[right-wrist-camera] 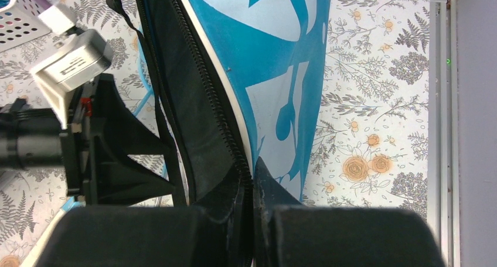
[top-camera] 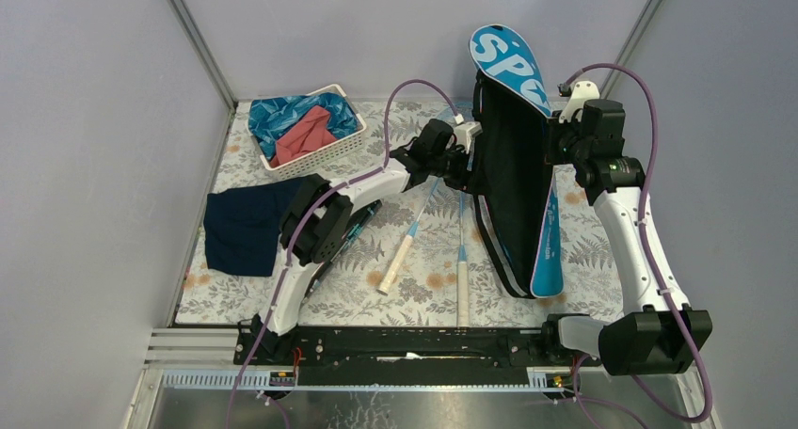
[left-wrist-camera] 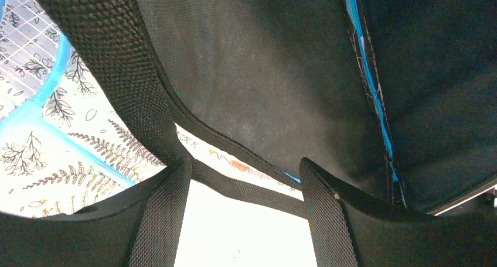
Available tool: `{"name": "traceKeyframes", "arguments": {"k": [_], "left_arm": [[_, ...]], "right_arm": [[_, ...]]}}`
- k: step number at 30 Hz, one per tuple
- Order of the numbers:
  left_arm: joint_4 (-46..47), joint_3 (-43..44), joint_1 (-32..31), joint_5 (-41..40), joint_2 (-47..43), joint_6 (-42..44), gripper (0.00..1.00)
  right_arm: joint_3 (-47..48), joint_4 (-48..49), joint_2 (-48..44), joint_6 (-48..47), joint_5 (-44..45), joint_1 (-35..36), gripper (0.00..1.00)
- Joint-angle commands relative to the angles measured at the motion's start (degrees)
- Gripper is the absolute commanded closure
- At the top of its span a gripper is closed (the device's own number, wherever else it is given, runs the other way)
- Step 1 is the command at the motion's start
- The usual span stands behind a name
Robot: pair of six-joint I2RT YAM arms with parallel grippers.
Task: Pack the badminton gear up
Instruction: Adjust the racket bag at the center of the board.
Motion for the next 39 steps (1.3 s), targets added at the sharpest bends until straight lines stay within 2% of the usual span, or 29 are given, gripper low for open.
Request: {"name": "traceKeyframes", "arguments": {"k": [1, 15, 19, 22, 28, 34, 35, 39], "left_arm": [[3.15, 3.49, -0.29, -1.08, 3.09, -0.95, 0.28], [3.18, 9.75, -0.20, -1.94, 7.11, -2.17, 0.28], [6.60, 10.99, 0.02, 0.70, 7.54, -2.19, 0.30], [9.28, 11.12, -0.02, 3.42, 8.07, -3.78, 0.39], [11.15, 12.28, 0.21, 5.82, 8.90, -6.09, 0.68], [10.13, 12.18, 1.89, 8.31, 7.33, -8.90, 0.97], [10.17, 11.69, 2.25, 8.80, 6.77, -10.45, 1.00], [12.73, 9.37, 3.53, 11.29, 4.92, -18.08, 1.00]], "right_arm": [[1.56, 1.75, -2.91, 0.96, -2.00, -0.20, 1.00], [-0.76, 2.30, -3.10, 1.22, -3.16, -0.25, 1.00], [-1.72, 2.37, -3.11, 1.22, -3.28, -0.23, 1.00], [-2.30, 2.44, -3.41, 1.05, -3.67, -0.25, 1.00], [-2.34, 1.19, -3.17, -0.39, -5.57, -0.23, 1.00], [-2.09, -1.50, -1.65, -4.72, -3.73, -0.23, 1.00], [-2.11, -1.92, -1.36, -5.47, -3.22, -0.23, 1.00], [-4.08, -1.88, -1.39, -7.48, -3.36, -0.22, 1.00]]}}
